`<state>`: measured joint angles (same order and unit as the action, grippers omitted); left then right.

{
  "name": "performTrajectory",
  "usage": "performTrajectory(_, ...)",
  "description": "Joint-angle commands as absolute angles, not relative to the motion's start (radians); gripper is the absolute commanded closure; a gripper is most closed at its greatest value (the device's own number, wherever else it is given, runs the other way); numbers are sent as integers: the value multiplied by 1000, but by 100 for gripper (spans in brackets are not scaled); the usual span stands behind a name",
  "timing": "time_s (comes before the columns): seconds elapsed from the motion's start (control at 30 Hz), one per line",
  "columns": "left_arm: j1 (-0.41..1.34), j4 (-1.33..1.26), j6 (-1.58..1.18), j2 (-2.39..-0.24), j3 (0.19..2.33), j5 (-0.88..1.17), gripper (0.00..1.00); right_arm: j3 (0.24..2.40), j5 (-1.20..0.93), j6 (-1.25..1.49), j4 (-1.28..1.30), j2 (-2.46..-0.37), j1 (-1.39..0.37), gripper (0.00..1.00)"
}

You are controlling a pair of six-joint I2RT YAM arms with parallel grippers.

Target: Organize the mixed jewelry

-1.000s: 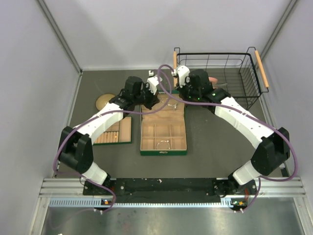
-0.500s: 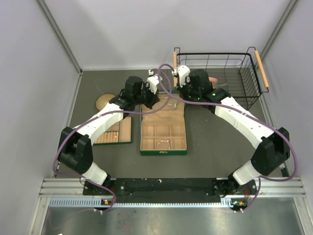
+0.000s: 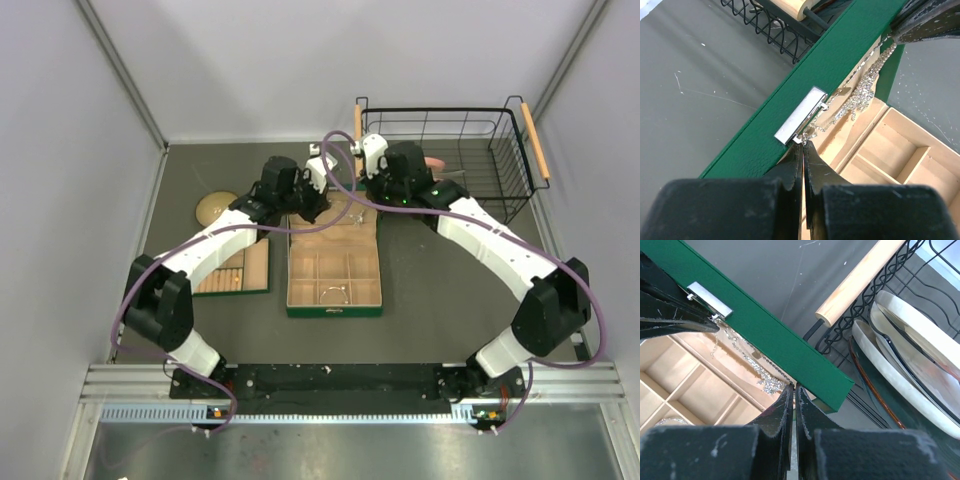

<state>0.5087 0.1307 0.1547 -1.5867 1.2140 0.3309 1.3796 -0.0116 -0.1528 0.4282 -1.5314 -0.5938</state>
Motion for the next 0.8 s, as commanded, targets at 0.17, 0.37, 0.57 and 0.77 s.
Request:
performTrajectory(0.17, 512, 89, 149, -1594, 1244, 321, 100, 1374, -3, -143, 373, -1545, -603, 100)
performTrajectory(0.37, 514, 91, 153, -1577, 1230, 322, 100, 1356, -8, -143, 373, -1529, -603, 95)
performTrajectory(0.57, 512, 100, 163, -1566, 1221, 321, 100, 1339, -11, -140, 383, -1513, -607, 85)
performTrajectory(0.77, 512, 104, 173, -1543, 1197, 324, 99, 1324, -14, -150, 405, -1476, -620, 74)
